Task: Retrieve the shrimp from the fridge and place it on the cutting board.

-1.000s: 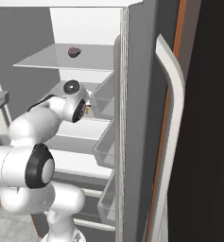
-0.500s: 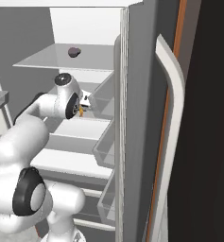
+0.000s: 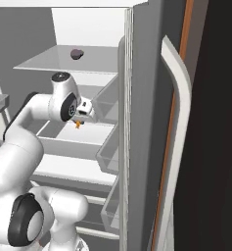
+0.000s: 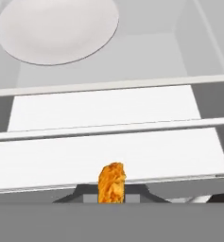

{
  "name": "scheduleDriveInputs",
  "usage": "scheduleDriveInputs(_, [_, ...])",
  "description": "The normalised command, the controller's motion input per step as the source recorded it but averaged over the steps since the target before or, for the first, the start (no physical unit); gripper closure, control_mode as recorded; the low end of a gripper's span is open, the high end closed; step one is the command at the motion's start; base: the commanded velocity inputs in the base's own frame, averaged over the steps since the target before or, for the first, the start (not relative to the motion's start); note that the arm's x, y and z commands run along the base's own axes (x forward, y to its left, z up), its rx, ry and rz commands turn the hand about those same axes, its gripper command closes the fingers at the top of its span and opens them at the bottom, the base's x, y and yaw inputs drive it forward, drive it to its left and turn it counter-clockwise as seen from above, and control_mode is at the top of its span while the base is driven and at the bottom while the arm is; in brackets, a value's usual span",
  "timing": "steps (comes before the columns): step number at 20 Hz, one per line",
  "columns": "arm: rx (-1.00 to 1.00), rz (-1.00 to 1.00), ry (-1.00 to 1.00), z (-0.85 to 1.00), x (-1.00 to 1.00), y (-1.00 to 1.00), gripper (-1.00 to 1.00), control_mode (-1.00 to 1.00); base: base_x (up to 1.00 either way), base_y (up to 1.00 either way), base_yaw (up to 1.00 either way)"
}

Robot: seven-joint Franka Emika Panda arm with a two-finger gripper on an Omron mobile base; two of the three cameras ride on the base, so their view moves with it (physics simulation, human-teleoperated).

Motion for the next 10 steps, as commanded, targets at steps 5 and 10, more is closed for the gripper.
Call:
scheduleDriveInputs(5, [0.00, 0.00, 0.31, 0.00, -0.46, 0.02, 1.00, -1.00, 0.00, 0.00, 0.00])
scheduleDriveInputs(10, [0.00, 0.00, 0.22, -0.01, -0.46, 0.00, 1.00, -1.00, 0.00, 0.00, 0.00])
